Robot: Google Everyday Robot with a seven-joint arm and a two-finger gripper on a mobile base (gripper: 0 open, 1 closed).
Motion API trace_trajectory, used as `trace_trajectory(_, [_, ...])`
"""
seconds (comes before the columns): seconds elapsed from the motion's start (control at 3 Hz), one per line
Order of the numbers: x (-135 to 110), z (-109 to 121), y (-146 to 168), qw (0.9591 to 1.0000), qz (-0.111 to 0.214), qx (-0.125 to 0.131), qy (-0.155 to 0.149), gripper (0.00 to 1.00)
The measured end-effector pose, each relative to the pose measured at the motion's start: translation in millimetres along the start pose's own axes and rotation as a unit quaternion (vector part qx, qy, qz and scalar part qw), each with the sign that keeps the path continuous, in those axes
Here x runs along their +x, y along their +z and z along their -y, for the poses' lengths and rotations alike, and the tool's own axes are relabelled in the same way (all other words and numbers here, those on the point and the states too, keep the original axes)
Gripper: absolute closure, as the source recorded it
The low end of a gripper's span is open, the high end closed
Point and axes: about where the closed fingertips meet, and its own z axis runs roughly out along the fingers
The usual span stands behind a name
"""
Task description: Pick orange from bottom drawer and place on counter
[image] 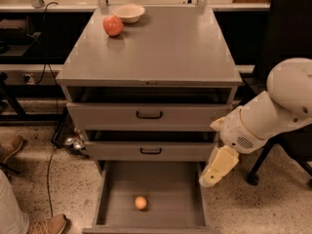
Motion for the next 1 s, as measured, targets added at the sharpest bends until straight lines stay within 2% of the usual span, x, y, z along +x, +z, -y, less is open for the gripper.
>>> trace_trajectory(0.33, [2.1,0.5,4.0,1.0000,0.003,-0.003,0.003,0.00])
trace_trajectory(0.67, [14.0,3.4,29.3,0.9994,0.019,-0.021,0.019,0.00])
trace_trajectory(1.0, [30.4,4.5,84.0,0.9976,0.046,-0.044,0.028,0.00])
